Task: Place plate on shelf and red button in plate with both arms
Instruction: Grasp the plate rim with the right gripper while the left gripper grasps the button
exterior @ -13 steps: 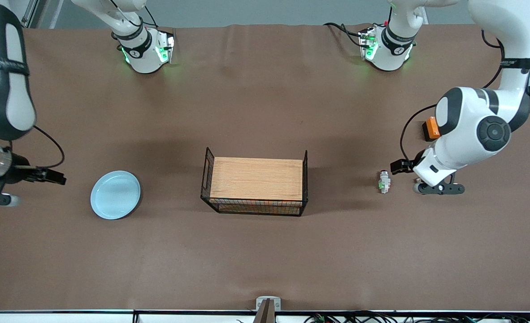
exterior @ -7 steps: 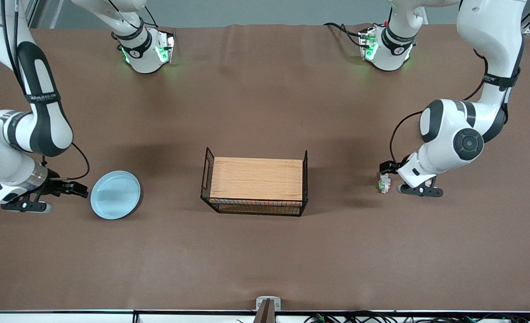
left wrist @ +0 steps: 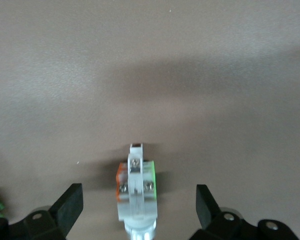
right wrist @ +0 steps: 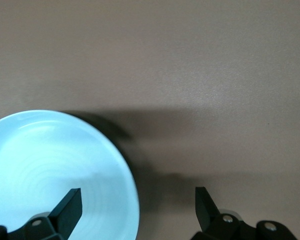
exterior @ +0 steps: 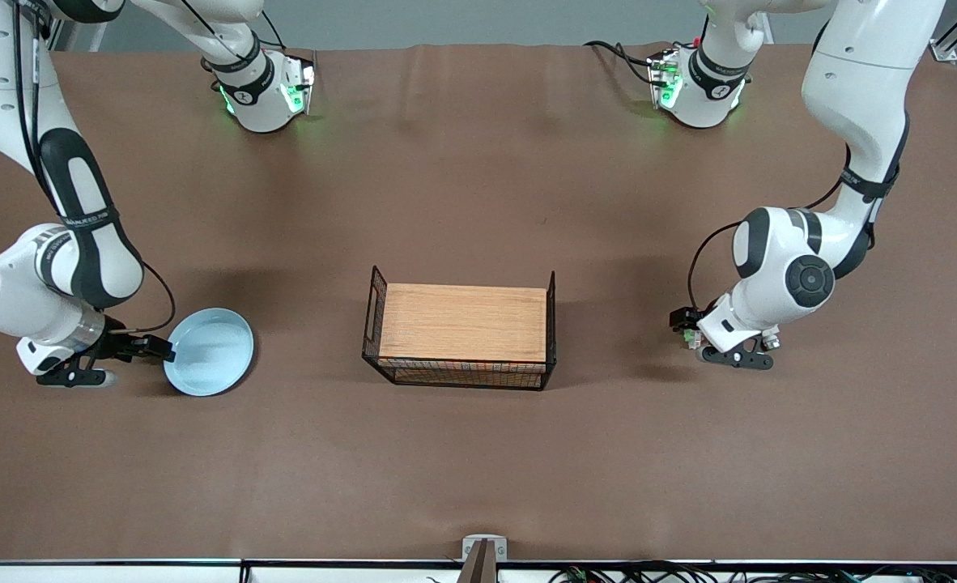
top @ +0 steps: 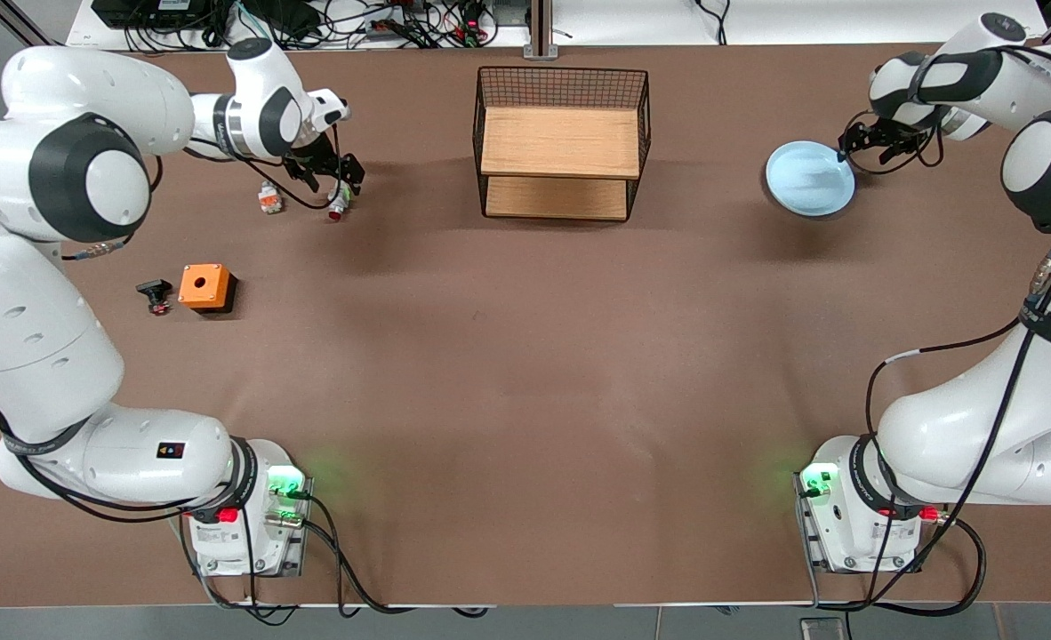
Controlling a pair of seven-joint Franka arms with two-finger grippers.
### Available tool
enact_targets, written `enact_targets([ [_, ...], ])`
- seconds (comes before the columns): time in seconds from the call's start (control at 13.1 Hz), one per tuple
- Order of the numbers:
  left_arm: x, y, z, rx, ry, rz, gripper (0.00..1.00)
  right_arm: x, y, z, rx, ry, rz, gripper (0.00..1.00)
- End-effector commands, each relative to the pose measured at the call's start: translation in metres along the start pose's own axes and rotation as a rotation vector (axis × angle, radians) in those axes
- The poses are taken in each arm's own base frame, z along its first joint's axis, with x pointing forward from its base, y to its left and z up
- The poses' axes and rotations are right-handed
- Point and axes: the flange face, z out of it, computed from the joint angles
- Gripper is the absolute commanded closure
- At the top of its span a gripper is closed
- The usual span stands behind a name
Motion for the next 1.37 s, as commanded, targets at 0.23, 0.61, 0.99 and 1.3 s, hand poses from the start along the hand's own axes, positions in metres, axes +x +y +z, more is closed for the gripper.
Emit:
enact_targets([
  [0.23, 0.003, 0.0, 0.006, -0.005, 0.02, -0.006, 0.32, -0.016, 0.002, 0.022, 0.008, 0.001, 0.03, 0.01],
  [0.61, 0.003, 0.001, 0.007, -0.004, 0.018, -0.012, 0.63, -0.018, 0.002, 0.023, 0.022, -0.035, 0.039, 0.17],
  [0.99, 0.003, -0.005, -0.006, 0.001, 0.015, -0.024, 0.76, -0.019, -0.002, 0.023, 0.027, -0.048, 0.032, 0.79],
  [1.3, 0.005, -0.009, -0.04, 0.003, 0.02, -0.03, 0.76, -0.009, -0.003, 0.012, 0.037, -0.057, 0.025, 0.99],
])
